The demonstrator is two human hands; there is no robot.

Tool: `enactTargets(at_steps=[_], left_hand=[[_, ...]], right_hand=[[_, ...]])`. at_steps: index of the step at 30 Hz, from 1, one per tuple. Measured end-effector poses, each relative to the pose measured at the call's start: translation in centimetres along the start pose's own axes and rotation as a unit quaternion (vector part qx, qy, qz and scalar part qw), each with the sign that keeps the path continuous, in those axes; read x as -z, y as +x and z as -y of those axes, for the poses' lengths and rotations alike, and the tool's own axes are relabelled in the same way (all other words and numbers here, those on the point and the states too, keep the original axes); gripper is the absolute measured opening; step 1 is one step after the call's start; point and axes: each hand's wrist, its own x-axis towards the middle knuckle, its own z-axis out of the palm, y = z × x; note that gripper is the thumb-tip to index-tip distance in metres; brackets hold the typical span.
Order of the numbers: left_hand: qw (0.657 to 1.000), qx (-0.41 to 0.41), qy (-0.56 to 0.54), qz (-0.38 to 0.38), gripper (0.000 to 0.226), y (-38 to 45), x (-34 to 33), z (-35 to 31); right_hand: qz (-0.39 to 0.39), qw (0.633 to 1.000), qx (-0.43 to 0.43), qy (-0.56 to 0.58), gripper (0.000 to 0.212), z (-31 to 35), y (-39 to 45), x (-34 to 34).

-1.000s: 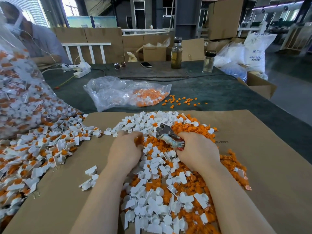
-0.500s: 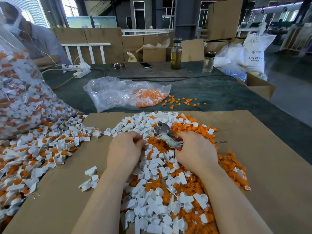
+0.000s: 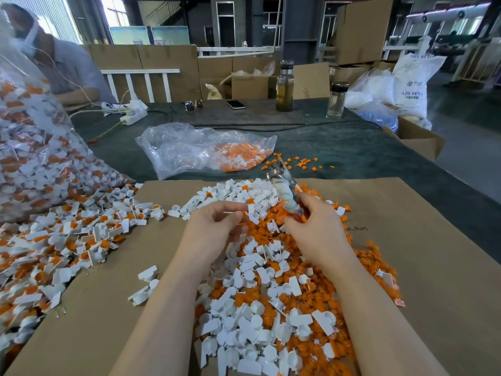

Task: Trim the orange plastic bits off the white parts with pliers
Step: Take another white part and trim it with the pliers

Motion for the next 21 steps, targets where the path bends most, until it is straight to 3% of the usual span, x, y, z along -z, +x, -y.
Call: enactTargets(at_steps=[3, 5, 11, 16, 21], left_hand=[[0.987, -0.042, 0.154, -0.016, 0.022, 0.0, -0.2, 0.3], [0.98, -0.063, 0.19, -0.011, 0.017, -0.1, -0.3, 0.3], [0.991, -0.11, 0.072, 0.031, 0.008, -0.6, -1.8, -0.3], [0.995, -0.096, 0.012, -0.009, 0.009, -0.6, -2.6, -0.4], [0.997, -0.077, -0.014, 0.014, 0.008, -0.6, -2.1, -0.5]], right_hand=[[0.011, 0.999, -0.012, 0.03, 0.014, 0.1, 0.0, 0.0], [0.015, 0.999, -0.018, 0.035, 0.013, 0.1, 0.0, 0.0], [0.02, 0.997, 0.015, 0.074, 0.01, 0.7, -0.2, -0.1], [0.029, 0.996, 0.05, 0.068, 0.009, 0.8, -0.4, -0.4], [0.018, 0.995, 0.06, 0.078, 0.014, 1.0, -0.5, -0.5]])
